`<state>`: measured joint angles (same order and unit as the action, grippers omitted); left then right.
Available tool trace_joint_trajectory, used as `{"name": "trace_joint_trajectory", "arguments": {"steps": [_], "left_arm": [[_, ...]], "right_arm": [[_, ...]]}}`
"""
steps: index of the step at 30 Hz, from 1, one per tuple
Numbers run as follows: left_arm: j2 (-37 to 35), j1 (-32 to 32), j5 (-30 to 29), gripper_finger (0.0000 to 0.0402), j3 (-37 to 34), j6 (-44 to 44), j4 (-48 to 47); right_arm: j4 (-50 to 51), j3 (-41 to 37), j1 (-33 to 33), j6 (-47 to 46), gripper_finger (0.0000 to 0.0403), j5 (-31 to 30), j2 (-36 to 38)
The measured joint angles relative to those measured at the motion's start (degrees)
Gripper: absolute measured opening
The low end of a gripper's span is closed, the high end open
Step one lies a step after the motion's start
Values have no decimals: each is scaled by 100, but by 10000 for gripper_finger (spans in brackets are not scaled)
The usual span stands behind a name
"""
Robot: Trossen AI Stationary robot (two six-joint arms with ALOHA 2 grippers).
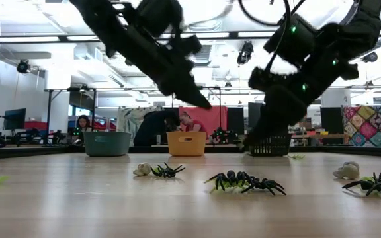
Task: Sort Halloween decoration
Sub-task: Put the green spider toy into the black bin
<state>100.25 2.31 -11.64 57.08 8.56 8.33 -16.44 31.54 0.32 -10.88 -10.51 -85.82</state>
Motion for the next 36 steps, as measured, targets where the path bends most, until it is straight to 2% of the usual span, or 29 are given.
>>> {"name": "trace_joint_trajectory", "arguments": {"steps": [3, 7, 13, 17, 19, 23, 30, 36], "left_arm": [[-468, 0, -27, 0, -283, -2, 10], [-1128, -11, -203, 0, -752, -64, 132], [-2106, -11, -242, 0, -1619, -353, 666], [-2602, -31, -243, 0, -2141, -561, 1215], [-2746, -60, -243, 0, -2362, -655, 1514], [-2874, -149, -238, 0, -2634, -800, 1972], [-2796, -289, -238, 0, -2601, -888, 1956], [-2790, -302, -238, 0, -2599, -919, 1892]], "right_arm": [[37, 1, 0, -182, 48, 29, 246], [-31, 8, -4, -264, 15, 23, 558], [-261, 12, -117, -387, 10, 4, 1089], [-158, 40, -480, -719, 9, -13, 1562], [63, 127, -729, -854, 9, -108, 1742], [801, 370, -1371, -1364, 9, -758, 1948], [2875, 958, -2730, -1857, 9, -913, 1616], [2900, 1013, -3194, -1717, 9, -903, 1080]]}}
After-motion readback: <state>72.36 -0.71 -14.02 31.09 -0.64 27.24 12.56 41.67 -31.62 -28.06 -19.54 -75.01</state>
